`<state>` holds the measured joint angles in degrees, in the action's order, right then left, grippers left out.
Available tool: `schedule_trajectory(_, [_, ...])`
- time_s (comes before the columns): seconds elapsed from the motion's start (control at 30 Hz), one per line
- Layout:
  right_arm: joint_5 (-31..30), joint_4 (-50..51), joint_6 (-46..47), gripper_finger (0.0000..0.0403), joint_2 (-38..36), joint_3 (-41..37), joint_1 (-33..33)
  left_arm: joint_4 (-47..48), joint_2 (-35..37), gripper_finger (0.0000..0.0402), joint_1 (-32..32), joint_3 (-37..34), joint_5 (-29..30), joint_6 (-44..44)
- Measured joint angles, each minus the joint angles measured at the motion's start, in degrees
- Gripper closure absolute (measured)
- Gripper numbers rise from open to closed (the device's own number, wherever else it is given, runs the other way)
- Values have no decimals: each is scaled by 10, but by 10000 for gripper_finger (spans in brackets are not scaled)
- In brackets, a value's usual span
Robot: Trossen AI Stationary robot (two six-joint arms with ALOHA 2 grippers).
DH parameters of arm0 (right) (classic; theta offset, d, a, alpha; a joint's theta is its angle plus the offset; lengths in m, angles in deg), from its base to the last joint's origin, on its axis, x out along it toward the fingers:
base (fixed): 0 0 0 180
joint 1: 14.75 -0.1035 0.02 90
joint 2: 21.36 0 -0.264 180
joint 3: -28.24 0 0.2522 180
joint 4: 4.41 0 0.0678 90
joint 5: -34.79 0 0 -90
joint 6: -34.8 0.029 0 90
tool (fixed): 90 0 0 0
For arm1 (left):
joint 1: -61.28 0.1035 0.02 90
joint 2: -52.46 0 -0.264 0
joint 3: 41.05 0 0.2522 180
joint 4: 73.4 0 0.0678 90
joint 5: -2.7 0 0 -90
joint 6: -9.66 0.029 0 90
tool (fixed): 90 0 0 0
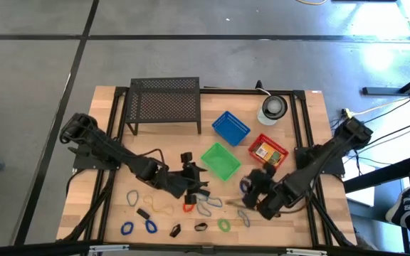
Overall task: Pick & Place Office Desk Supplies
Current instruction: Put the blue spring keychain into the blue basket
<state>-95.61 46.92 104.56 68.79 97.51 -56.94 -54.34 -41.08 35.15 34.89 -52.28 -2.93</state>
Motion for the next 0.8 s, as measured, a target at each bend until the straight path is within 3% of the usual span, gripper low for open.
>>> schedule_trajectory(0.13, [75,-16,-112,288,30,0,-4,23,0,210,-16,0,-1,-27])
schedule_trajectory(0.3, [85,-15,-178,288,63,0,0,22,0,210,-26,0,0,-30])
schedule_trajectory(0.53, [196,-17,-137,263,73,0,39,22,0,210,-28,0,14,-34])
schedule_trajectory(0.8, [205,-18,-80,214,80,0,61,22,0,210,-28,0,14,-47])
